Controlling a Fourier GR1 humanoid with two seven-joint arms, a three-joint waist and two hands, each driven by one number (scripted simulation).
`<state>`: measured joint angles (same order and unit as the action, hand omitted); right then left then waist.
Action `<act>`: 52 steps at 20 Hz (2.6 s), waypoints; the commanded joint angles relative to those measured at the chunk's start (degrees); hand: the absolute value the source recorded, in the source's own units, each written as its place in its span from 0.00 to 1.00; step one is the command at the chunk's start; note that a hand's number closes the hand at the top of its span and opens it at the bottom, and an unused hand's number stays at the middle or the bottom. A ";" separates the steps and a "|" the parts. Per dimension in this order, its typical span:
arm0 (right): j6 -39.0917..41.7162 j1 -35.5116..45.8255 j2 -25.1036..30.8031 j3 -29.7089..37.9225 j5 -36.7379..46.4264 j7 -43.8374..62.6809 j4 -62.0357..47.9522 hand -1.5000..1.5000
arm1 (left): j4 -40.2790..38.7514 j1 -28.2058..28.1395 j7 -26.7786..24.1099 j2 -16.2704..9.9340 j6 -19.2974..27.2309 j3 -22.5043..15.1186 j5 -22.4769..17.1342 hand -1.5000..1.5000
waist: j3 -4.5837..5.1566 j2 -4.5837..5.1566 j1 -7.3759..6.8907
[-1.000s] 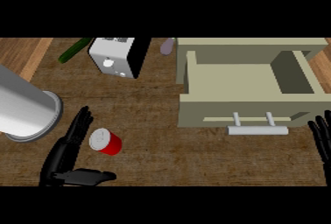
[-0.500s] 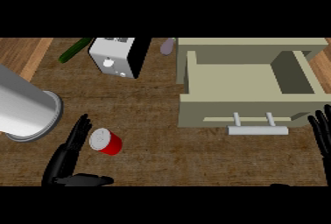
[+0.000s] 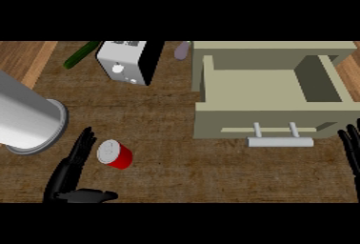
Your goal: Pick up the can, place it into the drawer and close the drawer
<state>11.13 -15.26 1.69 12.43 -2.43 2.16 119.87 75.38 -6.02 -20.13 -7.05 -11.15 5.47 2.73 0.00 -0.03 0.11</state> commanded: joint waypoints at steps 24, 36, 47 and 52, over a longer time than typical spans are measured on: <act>3.77 -2.84 -0.04 3.65 -3.11 -1.22 1.04 0.00 | -16.58 13.30 -1.69 2.29 3.38 0.91 0.10 0.00 | 0.00 -0.02 0.16; 3.64 -1.34 -1.21 4.49 -3.97 2.45 3.59 0.00 | -20.52 14.03 -7.72 3.13 2.60 -1.66 1.58 0.00 | 0.00 -0.01 0.08; -0.45 -4.72 -1.64 -0.42 -1.37 0.73 5.73 0.00 | -14.72 15.35 -2.11 3.08 -2.49 -1.97 -3.04 1.00 | -0.01 -0.05 0.05; 1.63 -2.02 -0.93 2.25 -2.98 3.47 5.06 0.00 | -10.45 15.29 0.76 3.92 1.49 0.27 -5.67 1.00 | -0.01 -0.09 -0.06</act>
<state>12.00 -15.72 0.70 14.13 -4.38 4.84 123.30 60.27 10.06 -22.59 -1.79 -10.16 3.17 -0.09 0.00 -0.04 0.12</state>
